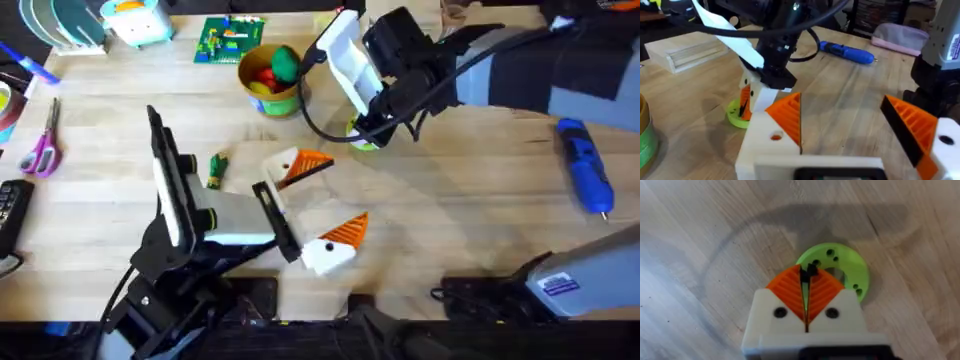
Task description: Pick up the gripper from the table and insert it into the empty holder that is missing its gripper. Then pick up a screw, insert it into the mounting hole, and use the screwdriver to tighten it. Finally, clean up the table by picking up the vegetable and placing it into the bucket.
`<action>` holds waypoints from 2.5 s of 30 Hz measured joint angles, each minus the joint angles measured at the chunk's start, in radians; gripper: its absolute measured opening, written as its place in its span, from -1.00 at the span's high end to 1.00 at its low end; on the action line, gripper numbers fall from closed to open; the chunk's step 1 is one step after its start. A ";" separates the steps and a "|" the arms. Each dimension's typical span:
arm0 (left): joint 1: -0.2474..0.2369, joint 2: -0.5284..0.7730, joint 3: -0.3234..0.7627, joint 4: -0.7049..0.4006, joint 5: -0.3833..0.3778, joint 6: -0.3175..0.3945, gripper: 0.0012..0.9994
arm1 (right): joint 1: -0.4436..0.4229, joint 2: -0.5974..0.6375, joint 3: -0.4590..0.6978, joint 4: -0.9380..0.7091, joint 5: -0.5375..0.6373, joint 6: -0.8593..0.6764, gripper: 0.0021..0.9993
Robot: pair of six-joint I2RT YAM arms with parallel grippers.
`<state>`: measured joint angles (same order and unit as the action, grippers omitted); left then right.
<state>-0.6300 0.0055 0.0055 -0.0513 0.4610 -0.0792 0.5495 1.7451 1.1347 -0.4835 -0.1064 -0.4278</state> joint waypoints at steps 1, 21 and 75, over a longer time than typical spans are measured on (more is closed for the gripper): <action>0.000 0.000 0.000 0.000 0.000 0.000 -0.99 | 0.000 0.000 0.001 -0.002 0.012 0.000 0.99; 0.000 0.000 0.000 0.000 0.000 0.000 -0.99 | 0.002 -0.161 0.137 -0.227 0.103 0.005 0.99; 0.000 0.000 0.000 0.000 0.000 -0.001 -0.99 | 0.484 -0.172 0.463 -0.495 0.032 0.205 0.99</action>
<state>-0.6300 0.0052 0.0055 -0.0517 0.4606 -0.0807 1.0340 1.5726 1.5982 -0.9786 -0.0746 -0.2230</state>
